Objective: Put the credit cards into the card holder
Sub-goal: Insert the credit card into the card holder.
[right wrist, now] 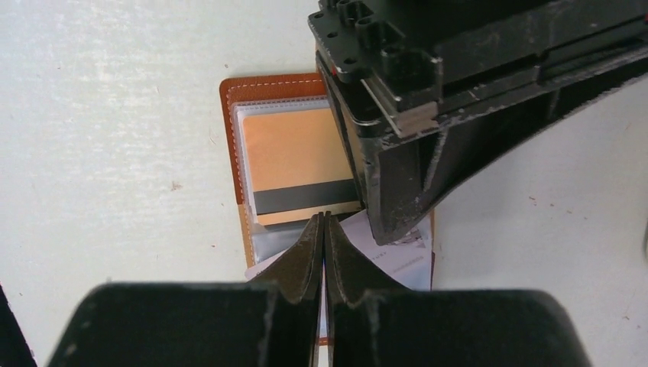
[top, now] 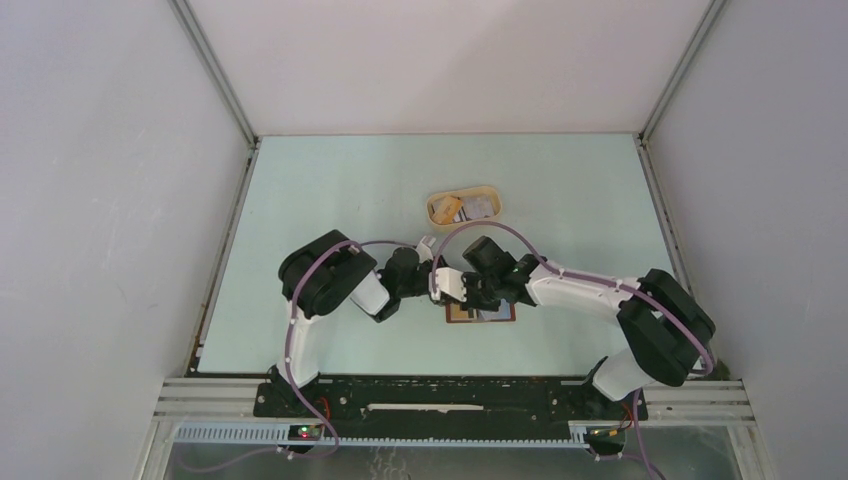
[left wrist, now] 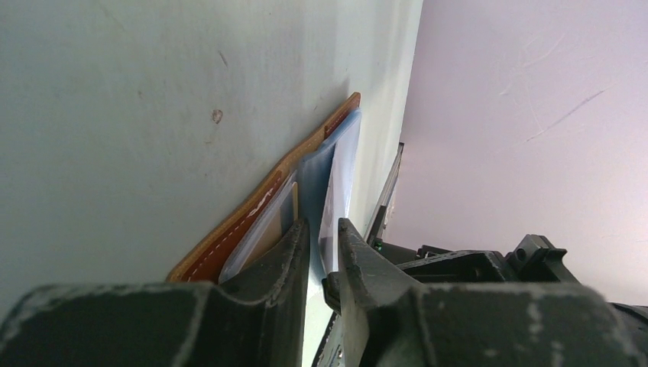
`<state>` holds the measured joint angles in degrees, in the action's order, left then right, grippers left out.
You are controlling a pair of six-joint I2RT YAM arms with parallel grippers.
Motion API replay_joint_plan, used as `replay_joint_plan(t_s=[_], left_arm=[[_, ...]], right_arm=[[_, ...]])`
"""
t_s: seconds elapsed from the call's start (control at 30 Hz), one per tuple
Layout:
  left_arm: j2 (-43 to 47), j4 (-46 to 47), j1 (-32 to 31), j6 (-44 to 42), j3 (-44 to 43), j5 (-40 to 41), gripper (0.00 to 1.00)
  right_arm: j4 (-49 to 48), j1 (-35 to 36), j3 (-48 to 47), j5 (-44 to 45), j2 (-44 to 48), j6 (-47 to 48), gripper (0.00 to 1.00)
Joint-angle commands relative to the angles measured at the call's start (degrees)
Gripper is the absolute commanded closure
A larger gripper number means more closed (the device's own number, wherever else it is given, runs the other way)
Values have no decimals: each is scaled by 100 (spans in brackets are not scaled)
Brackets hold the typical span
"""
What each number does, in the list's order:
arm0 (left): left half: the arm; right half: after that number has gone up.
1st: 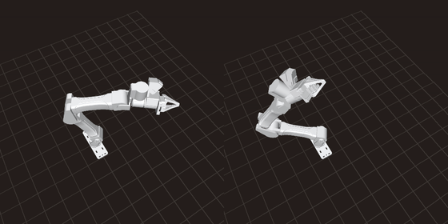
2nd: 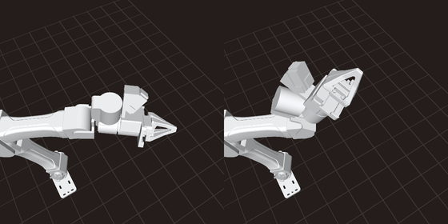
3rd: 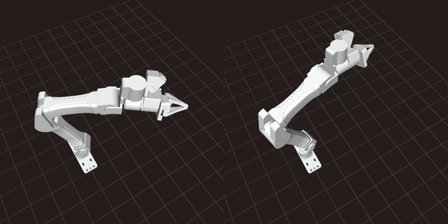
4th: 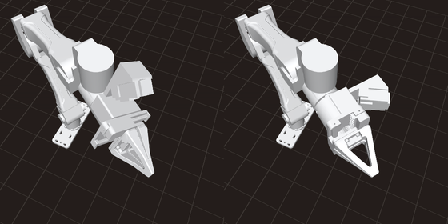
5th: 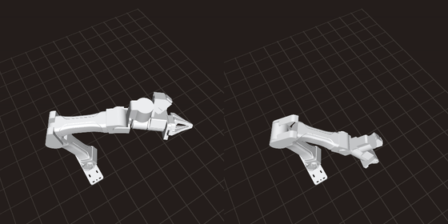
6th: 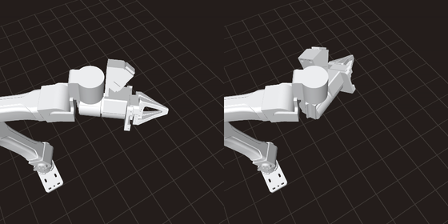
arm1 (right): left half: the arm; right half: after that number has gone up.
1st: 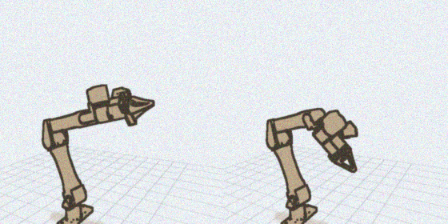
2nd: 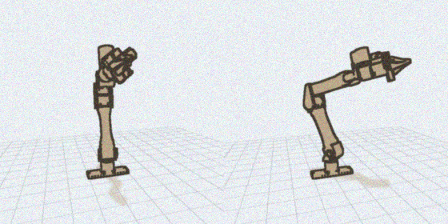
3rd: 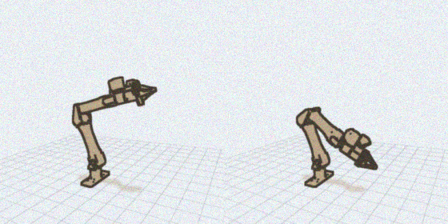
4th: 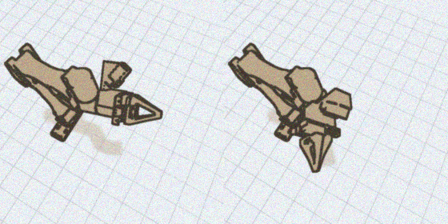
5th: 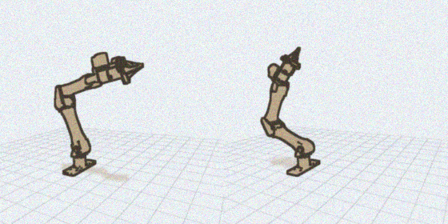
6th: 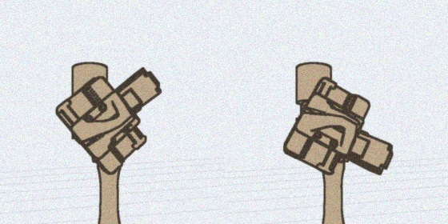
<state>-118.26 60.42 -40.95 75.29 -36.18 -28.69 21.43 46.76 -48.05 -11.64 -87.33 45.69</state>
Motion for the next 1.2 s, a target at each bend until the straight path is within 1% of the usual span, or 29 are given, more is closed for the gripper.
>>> replay_joint_plan(t_s=[0.0, 0.27, 0.4, 0.5, 0.57, 0.73, 0.77, 0.87, 1.17], left_arm=[[-168, -301, 0, -75, -117, 4, 75], [-127, -400, 7, -116, -141, 12, 75], [-81, -527, 3, -174, -184, 8, 76], [-39, -656, 14, -226, -200, 14, 81], [-12, -773, 9, -278, -224, -7, 86], [139, -1358, 29, -580, -401, -140, 98], [171, -1532, 27, -676, -452, -168, 99], [255, -2120, 42, -925, -604, -244, 100], [409, -2544, 112, -1245, -666, -381, 100]], right_arm=[[-138, -150, 15, -324, 284, -227, 92], [-162, -144, -276, -453, 29, -219, 90], [-114, -213, -317, -560, 86, -214, 89], [64, -696, -356, -1103, 381, -443, 88], [184, -1085, -307, -1479, 606, -544, 88], [199, -1819, -47, -1882, 889, -669, 87], [214, -1920, -39, -1902, 849, -686, 87], [266, -2108, -35, -1861, 689, -675, 88], [604, -2072, -117, -1295, 23, -365, 91]])
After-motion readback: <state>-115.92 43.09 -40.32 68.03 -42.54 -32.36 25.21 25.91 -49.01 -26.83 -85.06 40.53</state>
